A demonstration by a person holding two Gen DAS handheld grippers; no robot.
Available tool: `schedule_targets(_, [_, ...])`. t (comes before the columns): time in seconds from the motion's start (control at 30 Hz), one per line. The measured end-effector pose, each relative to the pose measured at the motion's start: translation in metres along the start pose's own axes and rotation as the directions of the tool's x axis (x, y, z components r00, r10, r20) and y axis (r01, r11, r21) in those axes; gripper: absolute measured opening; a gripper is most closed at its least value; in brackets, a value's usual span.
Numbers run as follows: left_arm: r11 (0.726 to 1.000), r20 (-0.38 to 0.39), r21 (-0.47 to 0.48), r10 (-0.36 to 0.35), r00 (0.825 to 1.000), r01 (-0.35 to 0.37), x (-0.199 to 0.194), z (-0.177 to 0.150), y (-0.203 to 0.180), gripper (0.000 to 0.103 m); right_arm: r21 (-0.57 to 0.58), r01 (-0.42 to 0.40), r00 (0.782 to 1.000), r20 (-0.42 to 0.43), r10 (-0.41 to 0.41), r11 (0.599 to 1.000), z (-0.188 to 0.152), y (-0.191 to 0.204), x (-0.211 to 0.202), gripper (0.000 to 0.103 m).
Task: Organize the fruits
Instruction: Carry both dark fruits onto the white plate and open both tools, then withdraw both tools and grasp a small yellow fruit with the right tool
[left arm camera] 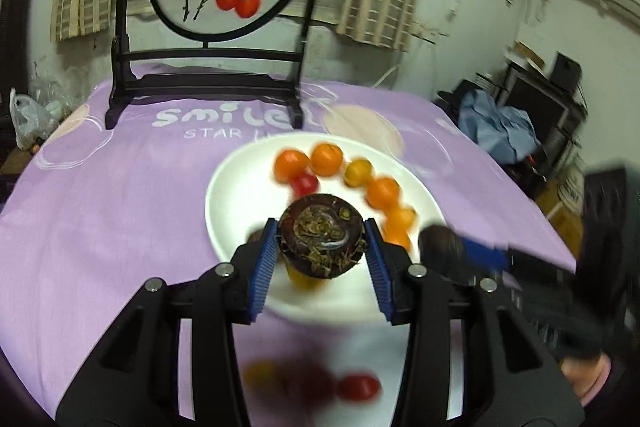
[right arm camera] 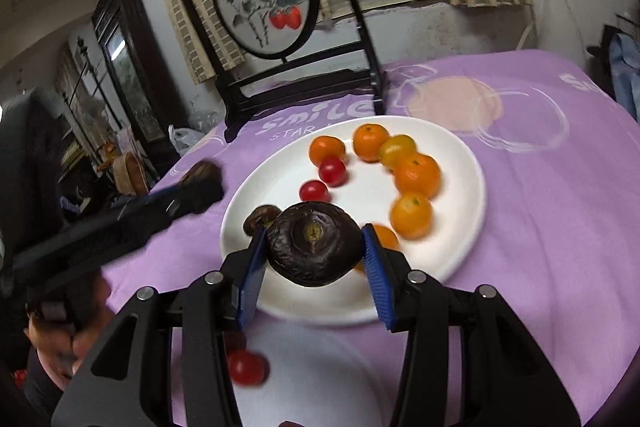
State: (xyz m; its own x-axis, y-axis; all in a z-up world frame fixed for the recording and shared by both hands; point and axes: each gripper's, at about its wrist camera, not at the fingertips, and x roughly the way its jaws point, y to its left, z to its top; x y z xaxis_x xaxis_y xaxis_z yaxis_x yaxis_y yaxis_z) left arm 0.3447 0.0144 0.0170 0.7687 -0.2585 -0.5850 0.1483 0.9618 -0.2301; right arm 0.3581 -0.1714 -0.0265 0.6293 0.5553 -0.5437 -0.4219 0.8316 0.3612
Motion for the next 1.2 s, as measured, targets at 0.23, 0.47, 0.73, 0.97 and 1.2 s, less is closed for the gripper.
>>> schedule_targets(0.23, [0.997,-0.071,-0.074,0.030,0.997,-0.035,0.052,0.023,0.030,0.044,-0.052,0.027,0.999,-0.021,-0.028,0.998,0.012,0.003,0.030,0.047])
schedule_targets(0.47, [0.995,-0.083,-0.046,0.081,0.993,-0.085,0.063,0.019,0.031,0.077,-0.064,0.042,0.997,-0.061,-0.046,0.997,0.009,0.002,0.036,0.055])
schedule_targets(0.73, [0.990,-0.013,-0.012,0.141,0.990,-0.141,0.024,0.011,0.020,0.091,-0.098,0.059,0.998,-0.030,-0.062,0.993,0.003,0.013,0.006,0.066])
schedule_targets(0.97, [0.984,-0.019,-0.026,0.175,0.984,-0.176,-0.013,-0.019,0.031,0.097,-0.143,-0.037,0.993,-0.113,0.021,0.989,-0.029,0.029,-0.017,0.066])
schedule_targets(1.2, [0.965,-0.014,-0.030,0.260,0.965,-0.261,-0.050,-0.052,0.042,0.099,-0.241,-0.165,0.958,-0.269,0.097,0.957,-0.078,0.058,-0.039,0.066])
